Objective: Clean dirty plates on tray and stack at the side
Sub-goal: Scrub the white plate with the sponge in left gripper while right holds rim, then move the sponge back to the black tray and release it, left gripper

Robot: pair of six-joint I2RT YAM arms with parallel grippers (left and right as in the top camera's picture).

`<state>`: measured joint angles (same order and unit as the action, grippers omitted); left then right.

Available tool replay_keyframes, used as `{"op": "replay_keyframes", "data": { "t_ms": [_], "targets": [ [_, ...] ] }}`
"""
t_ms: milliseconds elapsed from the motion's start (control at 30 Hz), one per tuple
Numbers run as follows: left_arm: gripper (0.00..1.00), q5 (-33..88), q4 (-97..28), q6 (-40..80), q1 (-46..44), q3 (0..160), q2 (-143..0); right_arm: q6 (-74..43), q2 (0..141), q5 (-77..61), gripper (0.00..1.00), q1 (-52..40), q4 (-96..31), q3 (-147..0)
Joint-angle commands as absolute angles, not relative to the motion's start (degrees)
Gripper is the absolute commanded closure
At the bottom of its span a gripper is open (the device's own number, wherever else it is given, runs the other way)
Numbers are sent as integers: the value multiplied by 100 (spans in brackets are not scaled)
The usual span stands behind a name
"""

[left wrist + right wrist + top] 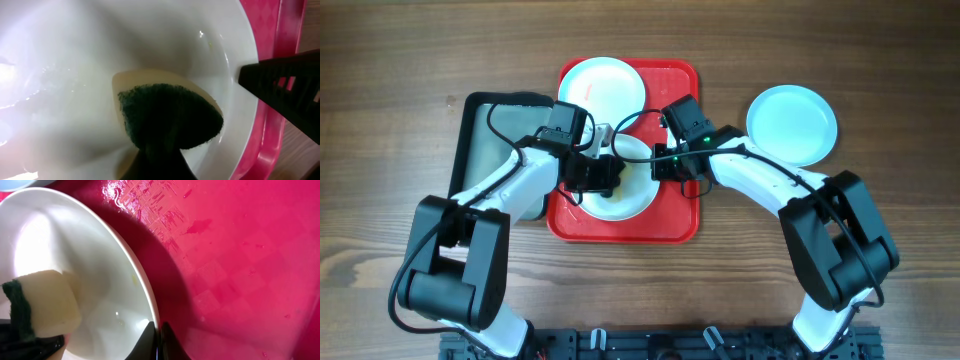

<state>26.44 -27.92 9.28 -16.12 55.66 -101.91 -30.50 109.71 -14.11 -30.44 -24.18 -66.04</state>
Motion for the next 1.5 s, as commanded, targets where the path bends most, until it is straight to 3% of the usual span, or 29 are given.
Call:
{"op": "replay_keyframes", "data": {
  "t_ms": [0, 67, 133, 267, 400, 667, 767, 1333, 1467],
  "targets": [
    [96, 2856, -2777, 945, -1621, 5572, -10110, -3000, 11043, -1461, 96, -3057, -2381, -6667],
    [96, 2856, -2779, 945, -1621, 5640, -9942, -3000, 11041, -1461, 95, -3057, -2379, -6667],
    [96, 2847, -2779, 943, -1608, 5739, -9666, -3004, 11043, -1461, 86, -3057, -2375, -6667],
    [96, 2633, -2779, 947, -1466, 5876, -9067, -3002, 11041, -1461, 53, -3057, -2362, -6667],
    [96, 1942, -2829, 947, -1175, 5876, -8506, -2995, 11017, -1562, 30, -2995, -2298, -6687],
    [94, 843, -3011, 947, -556, 5874, -8270, -2851, 10698, -2209, 20, -2539, -2292, -6794],
    [94, 309, -3181, 947, -292, 5874, -8274, -2869, 10659, -2209, 0, -2351, -2296, -6794],
    [91, -75, -3308, 947, 189, 5872, -8768, -2867, 10661, -2206, 0, -2285, -2311, -6792],
    [96, -78, -3323, 947, 189, 5872, -8945, -2869, 10661, -2206, 0, -2285, -2311, -6792]
  ]
}}
